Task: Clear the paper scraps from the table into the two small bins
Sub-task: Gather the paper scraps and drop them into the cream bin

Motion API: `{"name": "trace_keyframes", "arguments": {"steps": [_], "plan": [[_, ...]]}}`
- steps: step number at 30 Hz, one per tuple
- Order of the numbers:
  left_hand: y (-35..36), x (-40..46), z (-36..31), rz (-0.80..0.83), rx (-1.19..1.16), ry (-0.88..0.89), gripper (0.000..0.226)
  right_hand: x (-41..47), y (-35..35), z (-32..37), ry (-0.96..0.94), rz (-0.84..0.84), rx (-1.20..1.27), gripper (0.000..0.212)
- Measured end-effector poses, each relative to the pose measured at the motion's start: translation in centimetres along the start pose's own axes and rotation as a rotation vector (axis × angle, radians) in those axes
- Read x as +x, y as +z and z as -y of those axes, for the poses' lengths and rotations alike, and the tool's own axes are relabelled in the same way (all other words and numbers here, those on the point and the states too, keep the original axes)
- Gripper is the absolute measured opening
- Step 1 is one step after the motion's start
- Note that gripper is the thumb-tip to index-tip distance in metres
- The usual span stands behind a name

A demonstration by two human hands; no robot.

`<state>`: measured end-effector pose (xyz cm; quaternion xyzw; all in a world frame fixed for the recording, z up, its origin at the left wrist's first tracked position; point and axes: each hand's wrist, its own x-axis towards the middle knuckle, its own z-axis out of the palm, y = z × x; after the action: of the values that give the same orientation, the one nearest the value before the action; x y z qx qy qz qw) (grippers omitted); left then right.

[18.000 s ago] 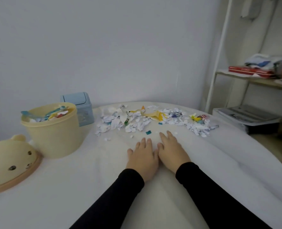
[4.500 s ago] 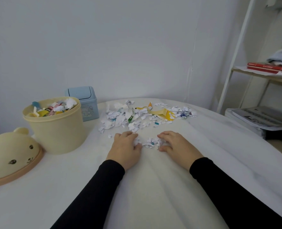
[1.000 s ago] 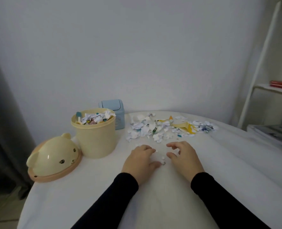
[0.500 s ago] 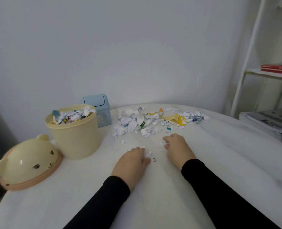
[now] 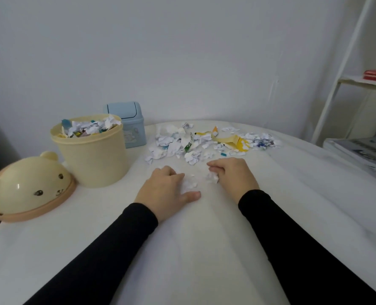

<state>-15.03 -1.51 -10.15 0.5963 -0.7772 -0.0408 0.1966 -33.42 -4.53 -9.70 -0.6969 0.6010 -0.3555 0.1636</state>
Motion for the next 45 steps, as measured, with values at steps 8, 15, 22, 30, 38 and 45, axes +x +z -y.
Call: {"name": "trace_keyframes", "arguments": {"steps": [8,15,22,30,38,45], "plan": [[1.0,0.9,-1.4,0.05,-0.109,-0.027,0.043,0.2,-1.0,0.2,0.024,0.081,-0.176,0.036],[0.2,3.0,-2.4,0.211,-0.131,-0.002,0.043,0.3,0.3,0.5,-0.011,0.225,-0.29,0.039],[0.3,3.2,-2.3,0.117,-0.116,0.006,0.027,0.1,0.4,0.6,-0.017,0.167,-0.168,0.035],[0.5,3.1,-2.6,0.089,0.003,0.074,0.027,0.1,0.4,1.5,0.023,0.196,-0.189,0.021],[1.3,2.5,-2.1,0.004,-0.069,0.083,0.022,-0.3,-0.9,0.4,0.052,0.018,-0.207,0.022],[0.2,1.6,-0.4,-0.267,-0.406,-0.06,0.014,-2.3,-2.2,-0.7,0.078,0.056,-0.232,0.021]]}}
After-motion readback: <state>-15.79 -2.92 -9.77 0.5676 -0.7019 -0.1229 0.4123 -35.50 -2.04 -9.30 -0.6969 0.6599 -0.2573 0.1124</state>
